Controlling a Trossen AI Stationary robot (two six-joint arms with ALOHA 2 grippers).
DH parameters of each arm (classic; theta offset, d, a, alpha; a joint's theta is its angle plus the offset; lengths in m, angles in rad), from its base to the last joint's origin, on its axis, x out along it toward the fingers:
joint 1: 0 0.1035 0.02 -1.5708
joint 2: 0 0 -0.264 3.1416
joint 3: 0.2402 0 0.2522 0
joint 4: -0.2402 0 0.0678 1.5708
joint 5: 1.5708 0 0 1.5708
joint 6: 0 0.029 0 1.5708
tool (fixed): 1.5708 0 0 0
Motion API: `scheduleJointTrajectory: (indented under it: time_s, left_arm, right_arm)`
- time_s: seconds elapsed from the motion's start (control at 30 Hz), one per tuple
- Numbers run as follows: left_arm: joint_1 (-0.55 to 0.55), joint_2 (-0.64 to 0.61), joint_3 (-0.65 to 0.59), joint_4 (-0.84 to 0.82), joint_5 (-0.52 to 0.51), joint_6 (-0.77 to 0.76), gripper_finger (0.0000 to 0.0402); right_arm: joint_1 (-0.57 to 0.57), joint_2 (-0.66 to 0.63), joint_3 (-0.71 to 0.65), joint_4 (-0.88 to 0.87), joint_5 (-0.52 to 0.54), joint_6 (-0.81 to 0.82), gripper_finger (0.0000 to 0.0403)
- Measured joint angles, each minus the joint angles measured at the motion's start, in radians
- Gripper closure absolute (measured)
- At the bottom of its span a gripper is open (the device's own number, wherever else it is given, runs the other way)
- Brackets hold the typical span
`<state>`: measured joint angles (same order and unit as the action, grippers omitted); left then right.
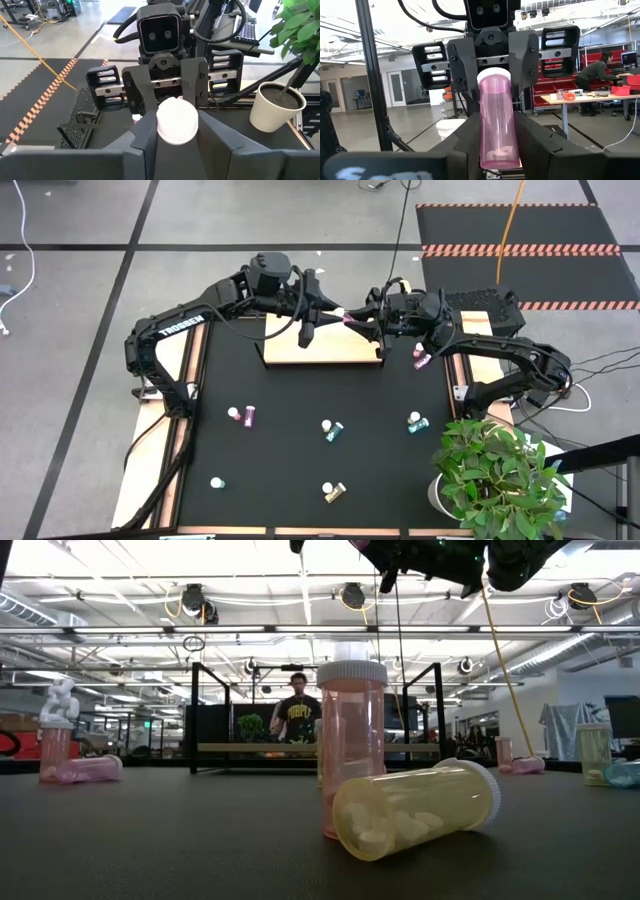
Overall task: Pick and place medicine bottles onto shelf by color
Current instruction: Put the top left pink pill bottle on the shelf
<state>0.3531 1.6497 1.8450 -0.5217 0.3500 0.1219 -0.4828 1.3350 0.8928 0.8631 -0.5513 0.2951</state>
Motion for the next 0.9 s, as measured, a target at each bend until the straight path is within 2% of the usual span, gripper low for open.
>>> scheduleJointTrajectory:
  time_s: [0.23, 0.5, 0.63, 0.9]
  left_arm:
    - [0.0, 0.0, 0.0, -0.001, -0.002, 0.003, 0.0264]
    - [0.035, -0.002, 0.0, 0.002, -0.003, -0.005, 0.0284]
    - [0.069, -0.016, 0.0, 0.0, -0.003, -0.012, 0.0281]
    - [0.209, -0.045, 0.0, -0.118, -0.071, 0.064, 0.0275]
  right_arm:
    - [-0.007, 0.0, 0.0, -0.018, -0.001, 0.05, 0.0292]
    - [-0.027, -0.001, 0.0, -0.113, 0.029, 0.042, 0.0199]
    - [-0.047, -0.007, 0.0, -0.151, 0.053, 0.038, 0.0159]
    - [-0.066, -0.067, -0.001, -0.247, 0.054, 0.002, 0.0145]
